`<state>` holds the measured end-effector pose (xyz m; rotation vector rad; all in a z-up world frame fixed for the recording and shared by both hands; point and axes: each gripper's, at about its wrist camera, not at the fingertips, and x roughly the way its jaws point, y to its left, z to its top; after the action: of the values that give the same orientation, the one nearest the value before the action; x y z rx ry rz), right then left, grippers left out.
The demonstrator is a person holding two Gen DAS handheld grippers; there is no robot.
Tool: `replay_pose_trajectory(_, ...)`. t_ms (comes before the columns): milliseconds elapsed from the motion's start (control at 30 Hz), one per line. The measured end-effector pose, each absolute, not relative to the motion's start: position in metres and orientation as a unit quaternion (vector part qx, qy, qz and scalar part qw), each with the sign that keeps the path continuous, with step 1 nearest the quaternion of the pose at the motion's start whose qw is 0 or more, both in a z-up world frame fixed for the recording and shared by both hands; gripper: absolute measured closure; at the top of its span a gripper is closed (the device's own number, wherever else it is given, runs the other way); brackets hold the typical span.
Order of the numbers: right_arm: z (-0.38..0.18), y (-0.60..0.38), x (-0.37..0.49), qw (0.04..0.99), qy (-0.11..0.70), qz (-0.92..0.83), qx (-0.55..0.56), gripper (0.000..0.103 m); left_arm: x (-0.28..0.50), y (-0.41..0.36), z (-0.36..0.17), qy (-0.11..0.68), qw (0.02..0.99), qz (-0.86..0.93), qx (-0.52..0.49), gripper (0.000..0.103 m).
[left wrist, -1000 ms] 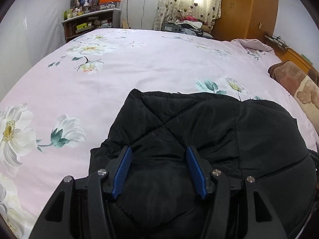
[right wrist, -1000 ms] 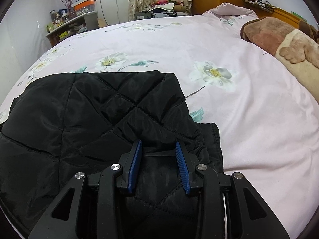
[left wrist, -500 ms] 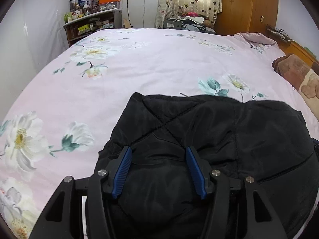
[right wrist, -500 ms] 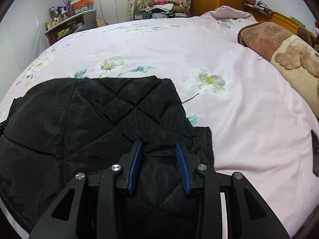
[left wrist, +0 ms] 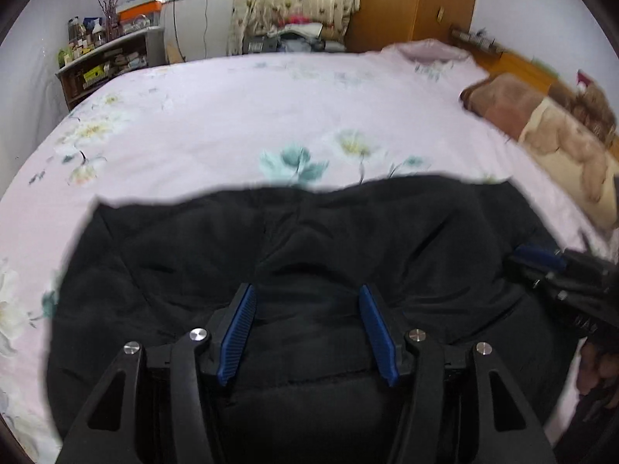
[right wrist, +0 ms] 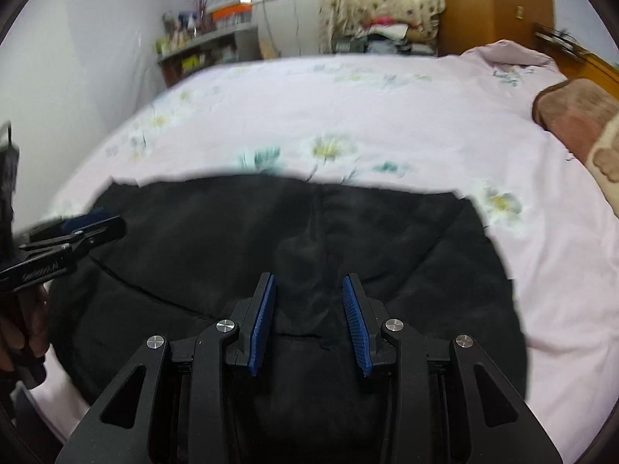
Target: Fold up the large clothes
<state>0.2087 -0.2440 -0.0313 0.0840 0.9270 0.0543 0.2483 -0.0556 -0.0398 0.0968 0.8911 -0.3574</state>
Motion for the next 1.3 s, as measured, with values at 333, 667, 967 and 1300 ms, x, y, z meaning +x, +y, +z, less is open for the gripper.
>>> replay_pose_trajectory(333,-0.023,-0.257,0.215,0.893,0.45,0.002,0.028,0.066,0.249,-0.043,-0.016,0.435,0.882,-0.18,0.02,0.045)
replay_pose_trajectory(667,-0.046,-0.31,0.165,0.885,0.458,-0.029,0.076,0.066,0.212,-0.008,-0.031,0.432,0.885,-0.172,0.003,0.043)
replay_pose_trajectory(967,-0.006,-0.324,0.124,0.9,0.425,-0.039,0.085,0.065,0.196,0.051,0.012,0.39,0.915,-0.105,-0.005,0.045)
replay_pose_trajectory(1300,-0.026,-0.342,0.116,0.886,0.448,-0.073,0.093,0.065,0.196,0.109,-0.021,0.428,0.9,-0.059,-0.061,0.052)
